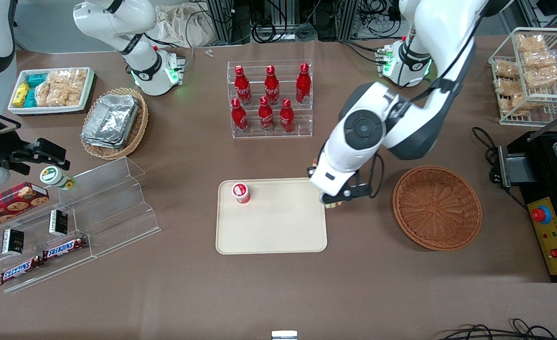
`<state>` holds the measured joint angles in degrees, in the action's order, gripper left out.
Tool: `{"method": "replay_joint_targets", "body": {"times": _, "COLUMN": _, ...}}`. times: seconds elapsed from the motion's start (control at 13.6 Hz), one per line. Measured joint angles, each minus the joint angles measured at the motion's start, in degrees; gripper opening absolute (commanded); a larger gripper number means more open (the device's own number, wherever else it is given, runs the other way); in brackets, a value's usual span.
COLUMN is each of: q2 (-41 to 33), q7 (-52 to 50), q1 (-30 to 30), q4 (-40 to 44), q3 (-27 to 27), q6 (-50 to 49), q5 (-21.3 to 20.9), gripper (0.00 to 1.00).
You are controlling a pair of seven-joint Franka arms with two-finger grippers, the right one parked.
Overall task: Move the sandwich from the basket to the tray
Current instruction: 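Carry the held sandwich from the basket over to the cream tray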
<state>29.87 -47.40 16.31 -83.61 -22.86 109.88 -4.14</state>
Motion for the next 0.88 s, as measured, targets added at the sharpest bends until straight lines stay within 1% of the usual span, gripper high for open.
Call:
{"method": "replay_joint_targets", "body": {"times": 0.29, "q2": 7.53, "q7": 1.57, "q1": 2.16, "q4": -0.12, "q3": 0.01, "q6": 9.63, "q5": -3.8, "gripper": 0.0}}
{"method": "replay_joint_targets", "body": {"times": 0.44, "q2": 10.82, "q7": 3.12, "q1": 2.36, "q4": -0.09, "q3": 0.02, "q6": 12.38, "q5": -5.41, "gripper": 0.0}}
{"method": "replay_joint_targets", "body": {"times": 0.66, "q2": 13.44, "q7": 5.73, "q1": 2.35, "q4": -0.03, "q3": 0.14, "q6": 14.09, "q5": -5.85, "gripper": 0.0}}
{"method": "replay_joint_targets", "body": {"times": 0.73, "q2": 13.86, "q7": 6.32, "q1": 2.35, "q4": -0.02, "q3": 0.18, "q6": 14.41, "q5": -5.89, "gripper": 0.3}}
{"method": "replay_joint_targets", "body": {"times": 0.81, "q2": 14.11, "q7": 6.66, "q1": 2.34, "q4": 0.0, "q3": 0.21, "q6": 14.61, "q5": -5.9, "gripper": 0.92}}
{"method": "replay_joint_targets", "body": {"times": 0.88, "q2": 14.21, "q7": 6.8, "q1": 2.34, "q4": 0.02, "q3": 0.22, "q6": 14.7, "q5": -5.9, "gripper": 0.99}}
